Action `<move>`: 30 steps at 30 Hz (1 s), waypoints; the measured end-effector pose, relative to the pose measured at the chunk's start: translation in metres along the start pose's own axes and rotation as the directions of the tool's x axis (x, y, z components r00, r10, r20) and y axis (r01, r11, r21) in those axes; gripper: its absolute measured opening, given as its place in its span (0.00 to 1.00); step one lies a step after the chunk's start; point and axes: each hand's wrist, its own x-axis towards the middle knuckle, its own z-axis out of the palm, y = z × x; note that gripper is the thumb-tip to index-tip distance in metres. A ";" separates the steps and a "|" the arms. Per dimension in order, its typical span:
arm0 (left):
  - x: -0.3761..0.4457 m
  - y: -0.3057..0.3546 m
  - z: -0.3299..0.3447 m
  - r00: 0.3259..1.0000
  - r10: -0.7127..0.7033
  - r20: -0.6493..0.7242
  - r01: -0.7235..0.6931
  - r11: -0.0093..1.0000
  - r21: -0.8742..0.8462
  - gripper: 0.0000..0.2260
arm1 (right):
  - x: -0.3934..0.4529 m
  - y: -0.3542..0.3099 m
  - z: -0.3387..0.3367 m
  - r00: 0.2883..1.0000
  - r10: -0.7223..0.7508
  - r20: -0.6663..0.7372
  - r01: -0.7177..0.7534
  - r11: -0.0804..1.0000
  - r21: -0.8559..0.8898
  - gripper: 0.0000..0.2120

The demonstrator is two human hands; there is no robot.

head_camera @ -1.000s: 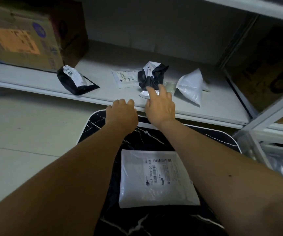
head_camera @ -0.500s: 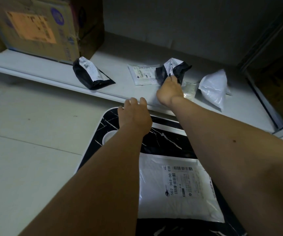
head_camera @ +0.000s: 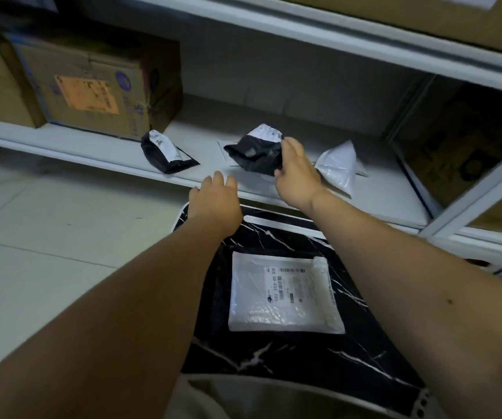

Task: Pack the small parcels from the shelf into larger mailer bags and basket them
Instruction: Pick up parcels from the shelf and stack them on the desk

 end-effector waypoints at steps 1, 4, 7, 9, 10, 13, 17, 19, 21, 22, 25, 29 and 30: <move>-0.012 0.004 -0.004 1.000 0.005 0.000 -0.005 1.000 -0.002 0.22 | -0.016 0.001 -0.006 1.000 0.001 0.000 -0.001 1.000 -0.001 0.25; -0.046 0.016 -0.011 0.999 0.029 0.021 -0.028 0.999 -0.034 0.22 | -0.061 0.000 -0.019 0.999 0.024 0.024 -0.025 0.999 0.029 0.24; -0.072 0.029 -0.016 0.998 0.035 0.057 -0.031 0.997 -0.065 0.24 | -0.099 -0.001 -0.021 0.998 0.039 0.056 -0.040 0.999 0.021 0.26; -0.083 0.036 -0.019 0.997 0.045 0.060 -0.040 0.996 -0.079 0.23 | -0.119 0.001 -0.018 0.997 0.035 0.065 -0.036 0.999 0.014 0.28; -0.092 0.041 -0.021 0.996 0.054 0.068 -0.048 0.995 -0.083 0.22 | -0.132 0.002 -0.018 0.997 0.042 0.070 -0.043 0.999 0.013 0.29; -0.108 0.053 -0.024 0.993 0.060 0.102 -0.052 0.996 -0.077 0.23 | -0.160 0.006 -0.016 0.995 0.058 0.084 -0.060 0.998 0.016 0.30; -0.128 0.065 -0.020 0.986 0.082 0.145 -0.072 0.995 -0.074 0.24 | -0.199 0.007 -0.011 0.995 0.038 0.088 -0.039 0.999 0.015 0.29; -0.135 0.065 -0.016 0.981 0.074 0.180 -0.065 0.996 -0.058 0.24 | -0.218 0.010 -0.003 0.996 0.049 0.074 -0.050 0.999 0.009 0.25; -0.143 0.063 -0.012 0.976 0.057 0.210 -0.048 0.998 -0.049 0.22 | -0.238 0.017 0.007 0.997 0.071 0.029 -0.071 0.997 -0.014 0.17; -0.146 0.062 -0.010 0.976 0.048 0.212 -0.039 0.998 -0.050 0.19 | -0.245 0.022 0.012 0.996 0.091 0.011 -0.090 0.995 -0.038 0.15; -0.152 0.056 0.001 0.976 0.024 0.215 -0.015 0.999 -0.046 0.16 | -0.258 0.035 0.020 0.988 0.151 -0.001 -0.151 0.985 -0.089 0.14; -0.150 0.052 0.022 0.978 0.048 0.202 -0.035 0.997 -0.064 0.23 | -0.252 0.034 0.014 0.974 0.180 -0.136 -0.194 0.976 -0.097 0.09; -0.149 0.054 0.027 0.979 0.068 0.191 -0.055 0.996 -0.070 0.25 | -0.249 0.031 0.013 0.967 0.182 -0.179 -0.193 0.980 -0.047 0.07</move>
